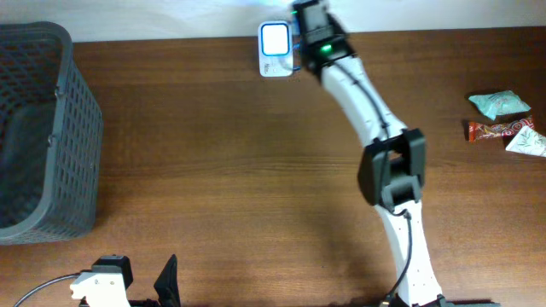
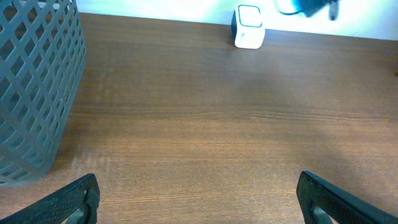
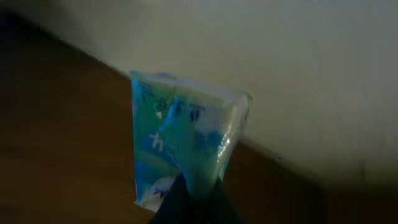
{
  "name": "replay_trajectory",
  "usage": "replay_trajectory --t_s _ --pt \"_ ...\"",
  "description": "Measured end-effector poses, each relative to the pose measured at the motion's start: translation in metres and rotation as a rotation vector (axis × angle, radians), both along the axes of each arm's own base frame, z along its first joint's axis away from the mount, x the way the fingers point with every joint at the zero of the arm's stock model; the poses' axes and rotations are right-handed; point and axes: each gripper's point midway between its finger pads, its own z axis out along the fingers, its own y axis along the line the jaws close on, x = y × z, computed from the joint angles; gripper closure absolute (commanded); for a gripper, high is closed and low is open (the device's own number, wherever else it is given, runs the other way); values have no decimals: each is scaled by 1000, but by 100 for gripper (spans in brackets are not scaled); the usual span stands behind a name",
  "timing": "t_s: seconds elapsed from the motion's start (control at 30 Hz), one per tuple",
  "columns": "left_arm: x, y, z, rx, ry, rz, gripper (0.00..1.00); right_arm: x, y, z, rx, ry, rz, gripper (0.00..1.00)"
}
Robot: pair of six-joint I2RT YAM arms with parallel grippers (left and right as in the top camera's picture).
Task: Scan the item barcode
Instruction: 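Carry the tissue pack to the right table edge and release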
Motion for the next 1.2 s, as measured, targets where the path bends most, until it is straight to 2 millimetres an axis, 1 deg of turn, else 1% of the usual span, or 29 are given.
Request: replay_trajectory --t_s 0.03,0.07,0.13,0.17,0.23,0.3,0.33,0.4,0.43,0.47,0.5,0.53,0.6,0.63,0.67,0.7,0.73,0.77,0.93,1.0,1.03,1.07,1.1,1.17,1.2 --pt "0 0 0 0 0 0 1 -3 -53 -5 16 13 -141 96" --pt "0 0 0 0 0 0 1 -10 -79 -12 28 39 -212 96" --pt "0 0 0 0 1 0 1 -29 -145 -24 53 82 -390 96" --pt "0 0 0 0 0 0 1 -37 -171 -28 63 95 -460 96" --pt "0 0 0 0 0 0 1 -64 -230 -37 86 127 -626 96" --pt "0 0 0 0 0 0 1 -93 -286 -41 100 135 -795 96" --pt "0 0 0 0 0 0 1 -107 -306 -42 99 142 -859 96" --pt "0 0 0 0 0 0 1 -128 -334 -44 100 152 -951 96" --pt "0 0 0 0 0 0 1 -135 -342 -44 101 155 -980 96" --pt "0 0 0 0 0 0 1 -149 -358 -45 107 158 -1041 87" --pt "0 0 0 0 0 0 1 -158 -368 -46 114 160 -1076 68" --pt "0 0 0 0 0 0 1 -166 -378 -48 124 162 -1109 65" --pt "0 0 0 0 0 0 1 -175 -389 -52 163 169 -1142 71" --pt "0 0 0 0 0 0 1 -179 -395 -55 193 173 -1157 71" --pt "0 0 0 0 0 0 1 -182 -398 -58 221 176 -1165 62" --pt "0 0 0 0 0 0 1 -184 -401 -60 246 180 -1172 50" --pt "0 0 0 0 0 0 1 -187 -403 -63 265 191 -1176 30" --pt "0 0 0 0 0 0 1 -189 -404 -64 279 195 -1183 1" --pt "0 0 0 0 0 0 1 -198 -401 -68 295 239 -1192 1" --pt "0 0 0 0 0 0 1 -201 -399 -66 297 245 -1200 1" --pt "0 0 0 0 0 0 1 -203 -398 -61 301 241 -1207 1" --pt "0 0 0 0 0 0 1 -205 -397 -52 307 227 -1214 1" --pt "0 0 0 0 0 0 1 -207 -396 -40 315 205 -1219 1" --pt "0 0 0 0 0 0 1 -214 -391 -6 343 154 -1226 1" --pt "0 0 0 0 0 0 1 -219 -388 16 366 116 -1228 1"
